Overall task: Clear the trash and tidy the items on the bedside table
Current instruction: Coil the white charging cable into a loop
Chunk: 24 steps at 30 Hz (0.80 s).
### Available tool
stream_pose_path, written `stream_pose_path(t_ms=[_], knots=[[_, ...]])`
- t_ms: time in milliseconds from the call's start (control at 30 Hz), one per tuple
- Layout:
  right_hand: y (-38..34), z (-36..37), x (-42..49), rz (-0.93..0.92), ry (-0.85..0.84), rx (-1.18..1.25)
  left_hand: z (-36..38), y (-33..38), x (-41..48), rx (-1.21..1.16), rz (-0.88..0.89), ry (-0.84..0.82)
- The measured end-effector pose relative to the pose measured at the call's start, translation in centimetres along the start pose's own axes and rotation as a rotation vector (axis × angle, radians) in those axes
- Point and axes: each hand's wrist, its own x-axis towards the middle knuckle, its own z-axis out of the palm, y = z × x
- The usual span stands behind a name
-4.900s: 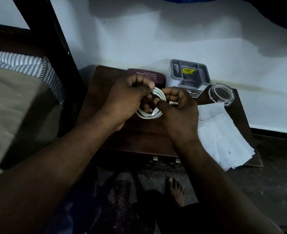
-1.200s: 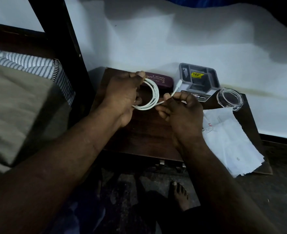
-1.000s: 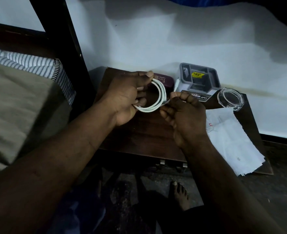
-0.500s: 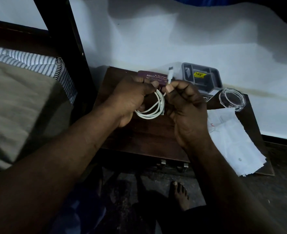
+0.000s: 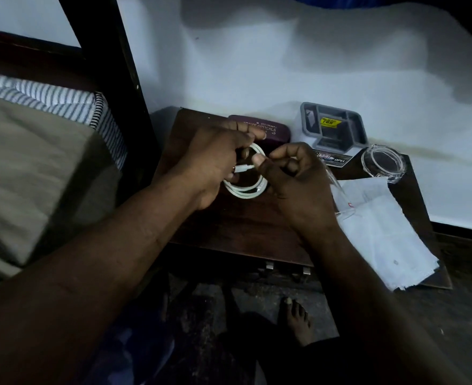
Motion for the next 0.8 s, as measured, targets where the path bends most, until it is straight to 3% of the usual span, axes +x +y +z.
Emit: stream_pose_path(t_ms=[167, 433, 533, 700, 800], knots=[[0.2, 0.0, 0.0, -0.139, 0.097, -0.275, 0.2, -0.4, 0.0, 0.183, 0.181, 0.006], [0.9, -0.2, -0.1, -0.318, 0.305, -0.586, 0.2, -0.6, 0.0, 0.160, 0.190, -0.008], [0.5, -0.1, 0.0, -0.299, 0.329, -0.457, -0.1, -0.8, 0.1, 0.128, 0.152, -0.019], [-0.2, -0.1, 0.1, -0.103, 0.268, -0.034, -0.7, -1.1, 0.2, 0.073, -0.099, -0.133], [-0.5, -0.5, 0.2, -0.032, 0.240, 0.131, -0.8, -0.8, 0.1, 0.007, -0.088, -0.182]])
